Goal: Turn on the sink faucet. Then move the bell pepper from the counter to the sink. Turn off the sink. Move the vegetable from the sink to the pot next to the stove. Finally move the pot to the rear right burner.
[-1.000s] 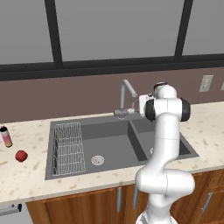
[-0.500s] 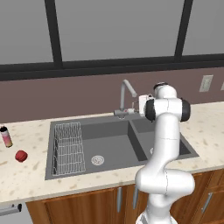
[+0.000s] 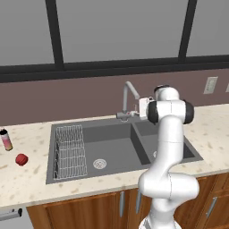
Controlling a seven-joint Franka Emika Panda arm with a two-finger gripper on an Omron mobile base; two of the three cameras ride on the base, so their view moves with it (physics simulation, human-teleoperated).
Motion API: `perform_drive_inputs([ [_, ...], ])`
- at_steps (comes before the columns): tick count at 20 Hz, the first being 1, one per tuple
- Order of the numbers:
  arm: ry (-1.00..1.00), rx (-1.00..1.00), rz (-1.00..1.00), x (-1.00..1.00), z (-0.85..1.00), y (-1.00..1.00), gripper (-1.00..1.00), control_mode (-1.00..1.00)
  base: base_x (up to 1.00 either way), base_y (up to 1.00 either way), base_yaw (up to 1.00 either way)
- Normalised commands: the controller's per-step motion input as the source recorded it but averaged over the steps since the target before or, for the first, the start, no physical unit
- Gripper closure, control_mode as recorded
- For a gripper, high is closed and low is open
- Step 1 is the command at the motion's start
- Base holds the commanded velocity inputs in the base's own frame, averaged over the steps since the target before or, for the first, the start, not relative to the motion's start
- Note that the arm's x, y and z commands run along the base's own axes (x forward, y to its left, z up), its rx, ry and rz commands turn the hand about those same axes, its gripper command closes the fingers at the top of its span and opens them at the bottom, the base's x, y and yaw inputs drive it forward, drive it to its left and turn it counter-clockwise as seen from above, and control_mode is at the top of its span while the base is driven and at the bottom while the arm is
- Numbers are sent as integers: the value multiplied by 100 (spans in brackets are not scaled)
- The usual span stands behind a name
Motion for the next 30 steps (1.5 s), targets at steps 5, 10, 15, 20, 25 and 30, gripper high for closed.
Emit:
perform_drive_inputs([
  [5, 1, 0, 0, 0, -3, 29, -100, -100, 0, 0, 0],
  [10, 1, 0, 0, 0, -5, 32, 100, -100, 0, 0, 0],
  [15, 5, 0, 0, 0, -3, 21, 100, -100, 0, 0, 0],
  [20, 0, -1, 0, 0, -1, 10, 100, -100, 0, 0, 0],
  [25, -10, 0, -12, -1, 4, 8, 100, -100, 0, 0, 0],
  [30, -8, 0, -25, -1, 0, 0, 100, -100, 0, 0, 0],
])
